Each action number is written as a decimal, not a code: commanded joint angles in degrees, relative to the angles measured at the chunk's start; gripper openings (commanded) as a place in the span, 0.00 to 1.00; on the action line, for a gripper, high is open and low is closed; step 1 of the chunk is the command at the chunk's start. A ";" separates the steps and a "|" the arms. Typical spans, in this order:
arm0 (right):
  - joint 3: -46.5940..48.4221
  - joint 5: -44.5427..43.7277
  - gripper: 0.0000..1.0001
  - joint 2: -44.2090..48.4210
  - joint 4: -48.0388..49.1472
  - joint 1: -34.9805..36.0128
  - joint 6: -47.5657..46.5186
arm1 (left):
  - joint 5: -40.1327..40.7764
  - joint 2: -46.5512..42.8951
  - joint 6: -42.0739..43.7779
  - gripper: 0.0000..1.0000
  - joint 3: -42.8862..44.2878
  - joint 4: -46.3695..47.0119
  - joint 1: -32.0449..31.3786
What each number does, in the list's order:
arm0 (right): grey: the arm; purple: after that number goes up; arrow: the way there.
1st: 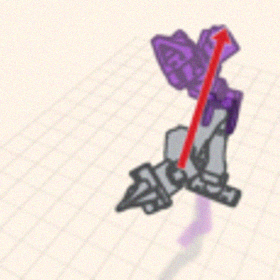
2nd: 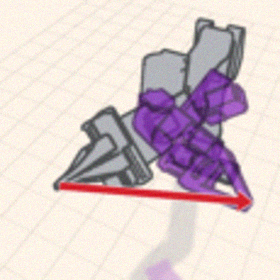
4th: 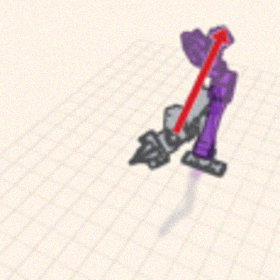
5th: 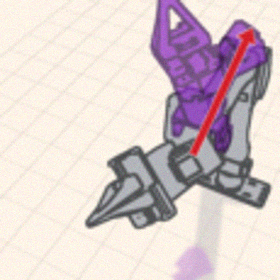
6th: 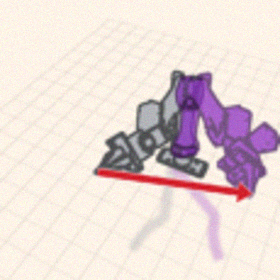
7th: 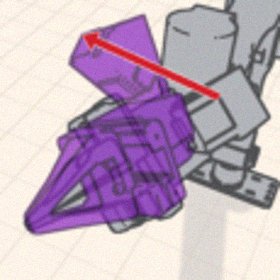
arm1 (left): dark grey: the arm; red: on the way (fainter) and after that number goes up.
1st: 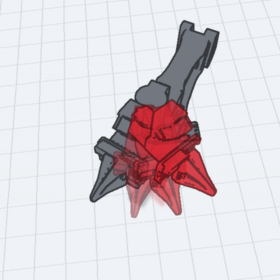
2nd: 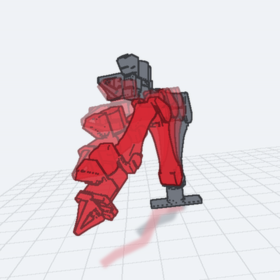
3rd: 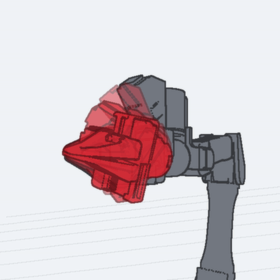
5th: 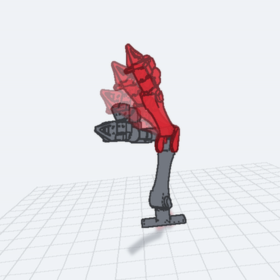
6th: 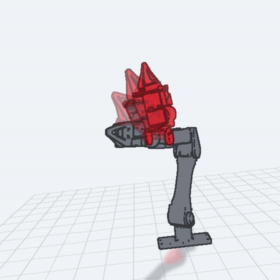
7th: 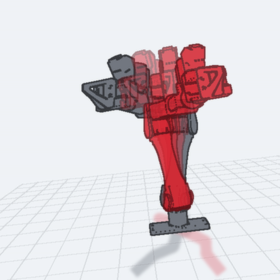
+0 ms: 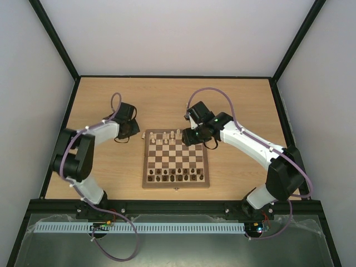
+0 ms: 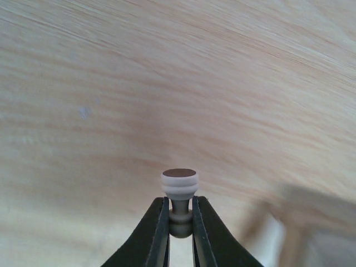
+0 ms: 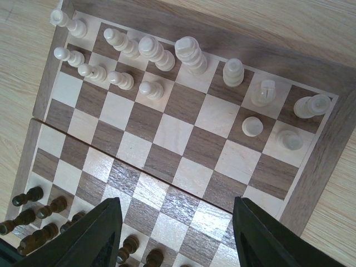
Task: Set up the chess pieces on the board
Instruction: Pick up the chess piece at the center of the board, then place the chess piece on the chessboard.
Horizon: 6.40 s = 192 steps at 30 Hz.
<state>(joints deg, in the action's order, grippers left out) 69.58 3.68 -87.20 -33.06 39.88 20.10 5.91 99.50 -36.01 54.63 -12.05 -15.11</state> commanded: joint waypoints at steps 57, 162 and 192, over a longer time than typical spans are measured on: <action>-18.52 59.12 0.47 21.90 9.58 -0.45 22.30 | 6.83 -42.50 9.55 0.02 -0.34 -13.40 -67.58; -24.34 38.49 0.04 27.63 53.69 6.04 38.80 | -32.19 -57.69 -43.73 0.42 -37.92 61.98 -29.80; -15.06 23.15 0.89 31.60 27.17 5.92 24.32 | -32.05 -58.23 -29.83 0.08 -22.51 25.48 -24.95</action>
<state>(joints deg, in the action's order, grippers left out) 48.49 35.53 -59.51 7.25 45.63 52.47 -25.82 41.47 -73.93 23.92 28.73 -42.35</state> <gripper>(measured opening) 0.815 0.113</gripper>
